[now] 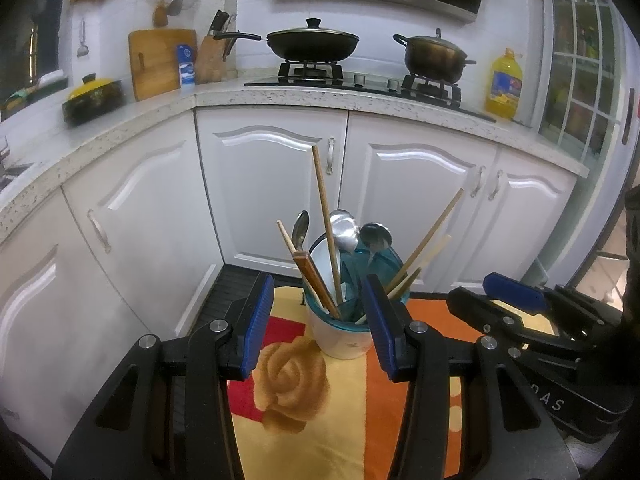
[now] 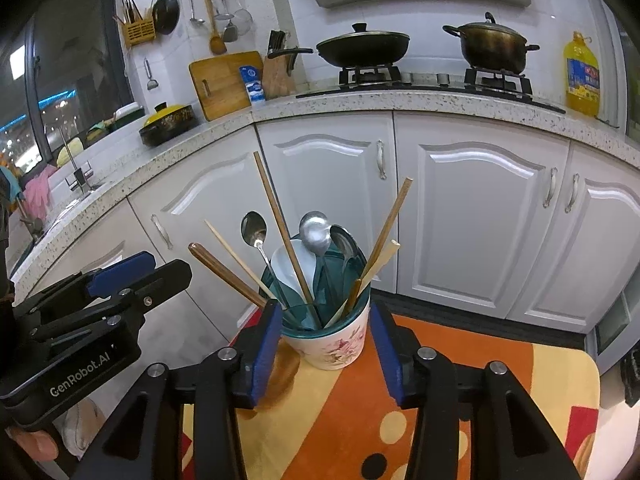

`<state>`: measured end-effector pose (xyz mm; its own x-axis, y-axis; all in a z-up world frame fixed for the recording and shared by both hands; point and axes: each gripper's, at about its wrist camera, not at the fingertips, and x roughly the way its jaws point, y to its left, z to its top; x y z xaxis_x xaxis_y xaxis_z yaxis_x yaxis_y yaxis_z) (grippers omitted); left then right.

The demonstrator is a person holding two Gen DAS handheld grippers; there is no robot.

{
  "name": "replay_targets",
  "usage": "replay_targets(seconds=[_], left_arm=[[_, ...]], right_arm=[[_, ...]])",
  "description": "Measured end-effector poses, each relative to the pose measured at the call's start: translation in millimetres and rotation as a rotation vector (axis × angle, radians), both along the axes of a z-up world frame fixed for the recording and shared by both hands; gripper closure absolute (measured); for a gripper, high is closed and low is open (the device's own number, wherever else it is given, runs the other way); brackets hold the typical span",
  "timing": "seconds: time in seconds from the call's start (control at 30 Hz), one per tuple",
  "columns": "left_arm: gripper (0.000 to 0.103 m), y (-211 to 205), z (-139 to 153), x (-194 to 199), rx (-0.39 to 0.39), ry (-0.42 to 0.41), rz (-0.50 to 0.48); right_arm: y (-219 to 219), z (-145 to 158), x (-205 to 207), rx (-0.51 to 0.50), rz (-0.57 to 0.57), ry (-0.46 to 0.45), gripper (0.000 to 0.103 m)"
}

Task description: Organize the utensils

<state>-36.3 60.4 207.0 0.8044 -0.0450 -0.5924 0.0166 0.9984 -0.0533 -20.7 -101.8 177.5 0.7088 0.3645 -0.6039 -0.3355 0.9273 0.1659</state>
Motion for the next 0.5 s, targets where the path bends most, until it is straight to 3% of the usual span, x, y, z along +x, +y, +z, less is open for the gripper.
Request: replay_targets(seconds=[0.07,0.5], left_arm=[[0.058,0.6,-1.2,0.4,-0.002,0.003,0.004],[0.058,5.5,-3.6,1.2,-0.011,0.005,0.018]], right_arm=[[0.3,0.0,-0.5,0.0,-0.001,-0.003,0.05],[2.2,-1.4,0.5,-0.013,0.006,-0.002,0.05]])
